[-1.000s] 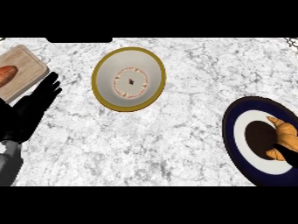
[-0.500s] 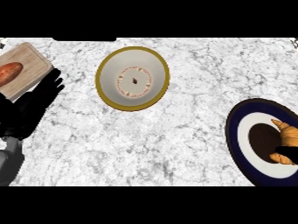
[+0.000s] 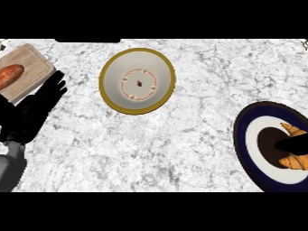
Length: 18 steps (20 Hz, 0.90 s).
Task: Pick the croissant from the plate and place it in the bowl
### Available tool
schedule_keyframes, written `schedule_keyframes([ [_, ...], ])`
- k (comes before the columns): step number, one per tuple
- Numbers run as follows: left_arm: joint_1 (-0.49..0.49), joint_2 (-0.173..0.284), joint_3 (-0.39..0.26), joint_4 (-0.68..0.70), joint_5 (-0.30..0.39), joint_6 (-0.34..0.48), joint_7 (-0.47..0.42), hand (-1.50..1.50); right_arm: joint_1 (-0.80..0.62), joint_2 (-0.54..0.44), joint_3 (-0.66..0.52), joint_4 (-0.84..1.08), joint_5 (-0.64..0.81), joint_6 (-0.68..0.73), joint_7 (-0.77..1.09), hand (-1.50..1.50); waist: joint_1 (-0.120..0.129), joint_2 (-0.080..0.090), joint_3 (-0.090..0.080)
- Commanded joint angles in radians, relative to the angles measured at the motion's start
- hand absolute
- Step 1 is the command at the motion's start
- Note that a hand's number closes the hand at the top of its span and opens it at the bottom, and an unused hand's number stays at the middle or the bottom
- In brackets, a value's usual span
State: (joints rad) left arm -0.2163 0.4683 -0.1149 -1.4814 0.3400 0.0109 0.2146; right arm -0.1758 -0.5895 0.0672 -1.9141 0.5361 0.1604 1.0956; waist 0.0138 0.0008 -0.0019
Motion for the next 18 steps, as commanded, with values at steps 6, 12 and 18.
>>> schedule_keyframes([
  [6, 0.005, -0.006, 0.024, -0.031, -0.001, -0.016, 0.041, 0.0, -0.08, -0.021, -0.044, 0.058, -0.082, 0.179, 0.171, -1.5, -0.008, -0.002, 0.001],
  [12, -0.027, -0.034, 0.017, 0.028, -0.031, -0.027, 0.015, 0.0, -0.076, -0.007, -0.02, 0.147, -0.047, 0.173, 0.156, -1.5, -0.009, 0.001, 0.001],
  [18, 0.056, -0.034, 0.041, -0.045, -0.041, -0.029, 0.02, 0.0, 0.026, 0.048, 0.006, 0.065, 0.021, 0.157, 0.16, -1.5, -0.013, -0.003, 0.002],
])
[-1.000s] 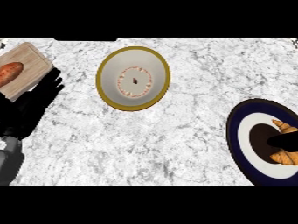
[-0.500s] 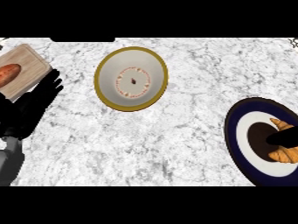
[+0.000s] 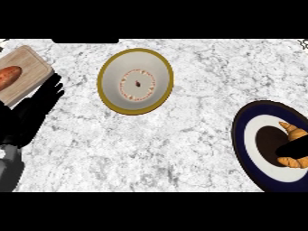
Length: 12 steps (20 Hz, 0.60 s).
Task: Pick the croissant from the plate and place it in the bowl
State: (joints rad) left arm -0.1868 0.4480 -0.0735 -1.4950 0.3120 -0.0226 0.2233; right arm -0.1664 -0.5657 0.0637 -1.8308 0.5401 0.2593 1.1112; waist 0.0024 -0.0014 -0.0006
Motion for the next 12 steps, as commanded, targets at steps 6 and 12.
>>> schedule_keyframes([
  [6, -0.004, -0.032, 0.025, 0.027, -0.04, -0.021, -0.036, 0.0, -0.047, 0.037, -0.045, 0.105, 0.041, 0.06, 0.083, -1.5, 0.002, 0.002, 0.0],
  [12, -0.061, -0.044, 0.035, 0.017, -0.048, -0.022, 0.048, 0.0, -0.025, 0.057, -0.084, 0.151, 0.051, 0.067, 0.011, -1.5, -0.006, 0.001, 0.001],
])
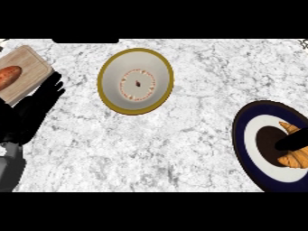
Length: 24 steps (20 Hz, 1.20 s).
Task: Pick the croissant from the plate and place it in the bowl
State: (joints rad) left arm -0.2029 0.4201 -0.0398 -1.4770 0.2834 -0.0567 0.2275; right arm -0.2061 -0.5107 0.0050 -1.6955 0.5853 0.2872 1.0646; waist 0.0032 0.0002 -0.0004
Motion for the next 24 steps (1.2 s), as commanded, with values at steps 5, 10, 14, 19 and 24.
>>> schedule_keyframes([
  [5, 0.021, -0.054, -0.002, -0.021, -0.048, 0.007, 0.013, 0.0, -0.042, 0.017, -0.071, 0.139, 0.006, 0.059, 0.005, -1.5, 0.001, 0.0, 0.0],
  [10, 0.005, -0.031, 0.056, 0.042, -0.038, -0.078, -0.038, 0.0, -0.017, 0.069, -0.052, 0.152, 0.07, 0.041, 0.017, -1.5, -0.003, 0.0, 0.0],
  [14, -0.034, -0.044, 0.068, 0.021, -0.047, -0.069, 0.038, 0.0, 0.012, 0.086, -0.068, 0.206, 0.11, 0.005, -0.053, -1.5, -0.002, 0.0, 0.0],
  [19, -0.031, -0.059, 0.099, -0.014, -0.061, -0.073, 0.057, 0.0, 0.025, 0.082, -0.137, 0.271, 0.106, -0.008, -0.134, -1.5, -0.004, 0.0, 0.0],
  [24, -0.003, -0.111, 0.096, 0.063, -0.115, -0.096, -0.049, 0.0, 0.012, 0.09, -0.145, 0.316, 0.127, 0.006, -0.167, -1.5, -0.005, 0.0, 0.0],
])
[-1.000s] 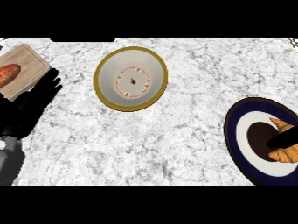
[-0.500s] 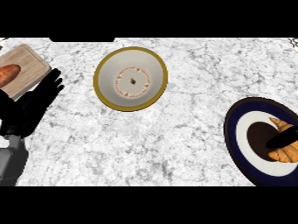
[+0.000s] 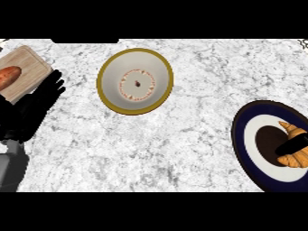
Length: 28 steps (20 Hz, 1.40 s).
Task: Pick the croissant from the plate and place it in the bowl
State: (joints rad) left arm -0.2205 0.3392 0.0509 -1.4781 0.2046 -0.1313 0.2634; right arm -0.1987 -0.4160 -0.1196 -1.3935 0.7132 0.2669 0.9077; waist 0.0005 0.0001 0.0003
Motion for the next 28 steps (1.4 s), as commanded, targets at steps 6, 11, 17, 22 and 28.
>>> schedule_keyframes([
  [6, 0.055, -0.045, 0.018, -0.082, -0.045, -0.016, 0.045, 0.0, 0.049, 0.014, -0.049, 0.059, 0.024, -0.032, -0.101, 1.5, 0.0, -0.001, 0.0],
  [11, 0.018, -0.041, 0.027, -0.054, -0.055, -0.022, 0.045, 0.0, 0.039, 0.005, -0.026, 0.203, 0.111, -0.184, -0.263, 1.5, 0.002, 0.0, 0.0],
  [17, -0.019, -0.03, 0.068, 0.001, -0.031, -0.075, 0.027, 0.0, -0.047, -0.024, -0.037, 0.157, 0.109, -0.113, -0.236, 1.5, 0.0, 0.0, 0.0],
  [22, -0.005, -0.048, 0.088, 0.025, -0.065, -0.068, -0.005, 0.0, 0.003, -0.009, -0.037, 0.092, 0.12, -0.105, -0.253, 1.5, -0.002, 0.0, 0.0],
  [28, 0.045, -0.062, 0.07, -0.031, -0.072, -0.055, -0.004, 0.0, 0.138, 0.253, 0.253, -0.177, 0.231, -0.123, -0.125, 1.5, -0.016, -0.011, -0.003],
])
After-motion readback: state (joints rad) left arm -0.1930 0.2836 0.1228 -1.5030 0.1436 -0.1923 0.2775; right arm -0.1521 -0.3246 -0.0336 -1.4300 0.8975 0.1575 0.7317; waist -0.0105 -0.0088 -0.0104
